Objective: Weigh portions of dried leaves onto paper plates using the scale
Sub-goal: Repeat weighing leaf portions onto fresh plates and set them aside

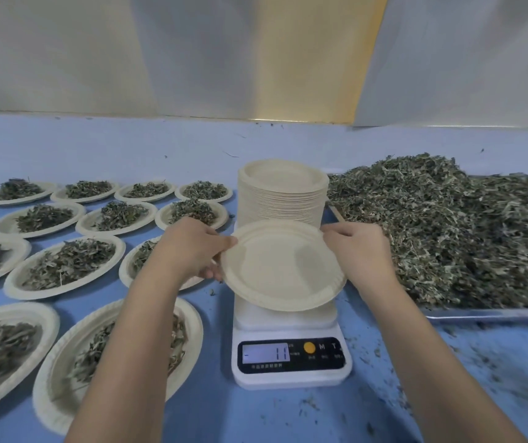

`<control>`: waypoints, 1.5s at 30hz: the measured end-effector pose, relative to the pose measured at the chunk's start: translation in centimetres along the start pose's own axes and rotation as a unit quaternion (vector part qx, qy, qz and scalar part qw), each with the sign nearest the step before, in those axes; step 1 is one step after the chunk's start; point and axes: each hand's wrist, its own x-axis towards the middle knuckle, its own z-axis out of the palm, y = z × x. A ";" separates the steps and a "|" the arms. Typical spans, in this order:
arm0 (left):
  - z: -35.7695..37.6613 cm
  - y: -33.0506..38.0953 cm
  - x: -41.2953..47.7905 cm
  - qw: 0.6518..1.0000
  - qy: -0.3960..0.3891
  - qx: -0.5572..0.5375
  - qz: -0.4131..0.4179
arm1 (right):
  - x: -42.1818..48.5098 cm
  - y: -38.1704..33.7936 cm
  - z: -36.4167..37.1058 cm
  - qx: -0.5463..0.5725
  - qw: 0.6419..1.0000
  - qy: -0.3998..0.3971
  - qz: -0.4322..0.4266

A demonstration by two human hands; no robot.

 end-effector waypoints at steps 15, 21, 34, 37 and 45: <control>0.9 -1.1 0.1 0.994 -0.045 0.047 -0.083 | 0.0 2.0 1.5 -0.021 0.998 -0.061 0.004; 1.1 -1.6 0.7 0.995 -0.036 0.065 -0.072 | 0.0 2.5 2.0 0.002 0.998 -0.065 0.003; 4.0 0.9 0.1 0.955 0.147 0.174 0.190 | 1.3 3.1 -0.3 -0.065 0.995 0.068 -0.027; 6.4 2.6 -0.5 0.955 0.093 0.144 0.243 | 2.0 4.4 -1.7 -0.114 0.987 0.110 -0.040; 12.2 7.3 -1.5 0.966 -0.031 -0.018 0.257 | 4.4 8.9 -4.4 -0.359 0.902 -0.062 0.231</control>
